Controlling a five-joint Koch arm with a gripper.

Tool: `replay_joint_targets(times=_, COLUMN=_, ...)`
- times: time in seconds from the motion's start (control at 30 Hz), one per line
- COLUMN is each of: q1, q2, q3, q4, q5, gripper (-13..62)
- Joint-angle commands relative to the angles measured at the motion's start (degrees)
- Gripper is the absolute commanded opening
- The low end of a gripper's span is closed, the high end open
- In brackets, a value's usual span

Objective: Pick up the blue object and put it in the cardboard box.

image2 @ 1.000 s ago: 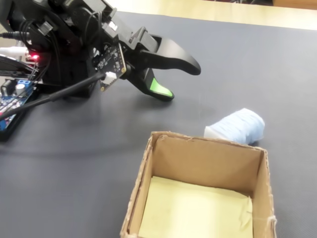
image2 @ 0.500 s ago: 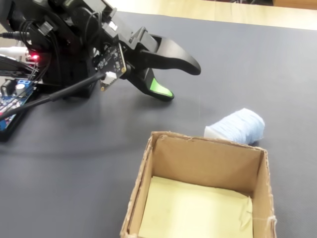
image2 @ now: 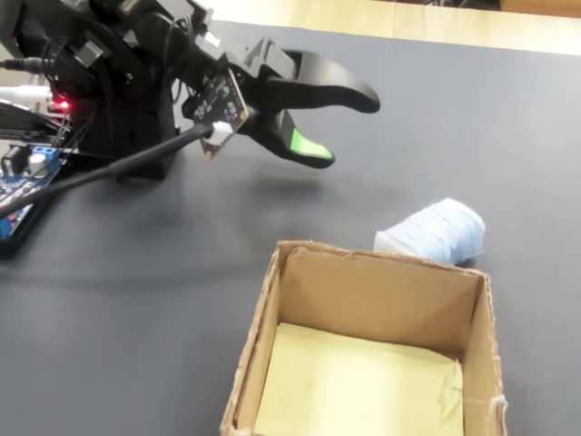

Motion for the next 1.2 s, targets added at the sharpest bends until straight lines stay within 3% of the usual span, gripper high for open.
replay_joint_targets(times=0.0, q1=-0.35, q2=3.69, q3=-1.93, q4=-5.27, q5=-3.96, gripper=34.2)
replay_joint_targets(times=0.23, q1=1.93, q2=0.79, q3=-12.13, q4=-2.37, q5=-8.35, gripper=33.0)
replay_joint_targets(times=0.63, q1=13.1, q2=-13.71, q3=-38.06, q4=30.23, q5=-15.47, gripper=31.2)
replay_joint_targets(times=1.17, q1=18.54, q2=-36.21, q3=-51.42, q4=35.24, q5=-18.37, gripper=31.0)
